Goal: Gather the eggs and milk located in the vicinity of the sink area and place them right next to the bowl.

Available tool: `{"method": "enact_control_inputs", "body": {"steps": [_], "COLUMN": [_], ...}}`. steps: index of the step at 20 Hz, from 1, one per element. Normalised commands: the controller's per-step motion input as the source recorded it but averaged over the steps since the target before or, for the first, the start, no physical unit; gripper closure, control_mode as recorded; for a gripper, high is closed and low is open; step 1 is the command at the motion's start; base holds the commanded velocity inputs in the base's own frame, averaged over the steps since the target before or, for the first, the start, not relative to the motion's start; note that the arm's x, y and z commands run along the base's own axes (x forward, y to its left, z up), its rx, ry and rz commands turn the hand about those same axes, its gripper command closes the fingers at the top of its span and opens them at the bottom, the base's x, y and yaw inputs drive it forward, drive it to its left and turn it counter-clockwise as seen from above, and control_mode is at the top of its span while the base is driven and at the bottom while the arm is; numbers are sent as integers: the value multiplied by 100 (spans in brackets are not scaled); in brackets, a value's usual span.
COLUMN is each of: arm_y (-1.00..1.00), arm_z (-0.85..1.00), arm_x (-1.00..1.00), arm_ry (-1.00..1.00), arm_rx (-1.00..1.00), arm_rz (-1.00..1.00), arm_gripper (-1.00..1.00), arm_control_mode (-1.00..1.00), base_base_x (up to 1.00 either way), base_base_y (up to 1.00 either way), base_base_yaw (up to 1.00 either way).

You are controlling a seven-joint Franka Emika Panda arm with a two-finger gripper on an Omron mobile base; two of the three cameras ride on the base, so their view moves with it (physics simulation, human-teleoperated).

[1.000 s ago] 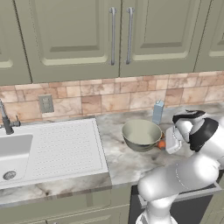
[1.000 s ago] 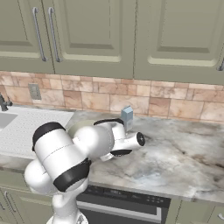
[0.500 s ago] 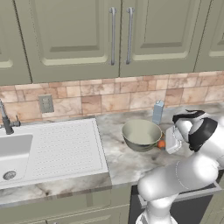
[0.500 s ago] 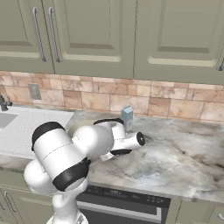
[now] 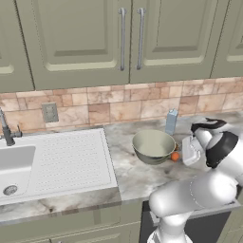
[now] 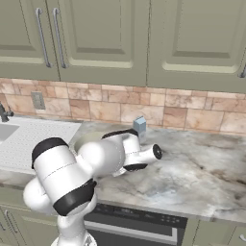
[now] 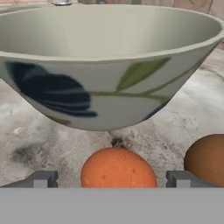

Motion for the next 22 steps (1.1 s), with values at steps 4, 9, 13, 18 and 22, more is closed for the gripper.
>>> {"method": "enact_control_inputs", "body": {"steps": [4,9,13,18,22], "arm_y": [-2,-8,-21,-26,-23], "arm_z": [27,33,35,38,41], "arm_x": [-28,-27,-26,-17,-2], "arm_ry": [-1,-1,-2,-1,-4], "arm_rx": [0,0,0,0,0], "arm_rz": [0,0,0,0,0], "arm_gripper": [-100,-100,-100,-100,-100], "arm_control_mode": [-100,-100,-100,-100,-100], "base_base_x": [0,0,0,0,0], "base_base_y": [0,0,0,0,0], "base_base_yaw": [0,0,0,0,0]}}
